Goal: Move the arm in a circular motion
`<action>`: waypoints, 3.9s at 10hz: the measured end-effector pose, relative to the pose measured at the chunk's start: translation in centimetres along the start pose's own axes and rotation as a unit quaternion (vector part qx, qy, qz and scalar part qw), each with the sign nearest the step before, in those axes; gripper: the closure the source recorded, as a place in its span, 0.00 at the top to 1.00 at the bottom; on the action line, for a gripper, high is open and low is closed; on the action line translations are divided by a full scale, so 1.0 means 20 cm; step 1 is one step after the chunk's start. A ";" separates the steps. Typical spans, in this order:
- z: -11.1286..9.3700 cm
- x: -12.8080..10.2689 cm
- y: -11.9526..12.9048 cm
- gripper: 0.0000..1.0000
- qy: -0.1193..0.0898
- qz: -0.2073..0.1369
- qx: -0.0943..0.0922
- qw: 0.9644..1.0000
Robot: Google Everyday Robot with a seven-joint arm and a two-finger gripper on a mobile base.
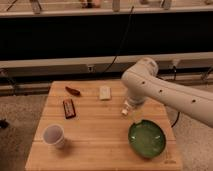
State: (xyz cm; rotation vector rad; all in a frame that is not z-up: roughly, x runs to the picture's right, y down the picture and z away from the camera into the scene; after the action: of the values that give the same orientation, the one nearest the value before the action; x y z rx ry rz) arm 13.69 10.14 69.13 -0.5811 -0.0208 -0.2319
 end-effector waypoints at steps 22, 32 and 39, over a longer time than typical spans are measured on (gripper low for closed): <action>-0.02 -0.35 -0.05 0.80 -0.018 -0.024 -0.012 0.999; 0.00 -0.40 -0.17 0.80 -0.017 -0.039 -0.014 0.999; 0.03 -0.35 -0.25 0.80 -0.012 -0.054 -0.015 0.998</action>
State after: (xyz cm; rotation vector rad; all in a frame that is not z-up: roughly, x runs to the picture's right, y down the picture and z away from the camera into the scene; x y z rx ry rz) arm 5.79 7.79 71.70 -0.6125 -0.0724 -0.3312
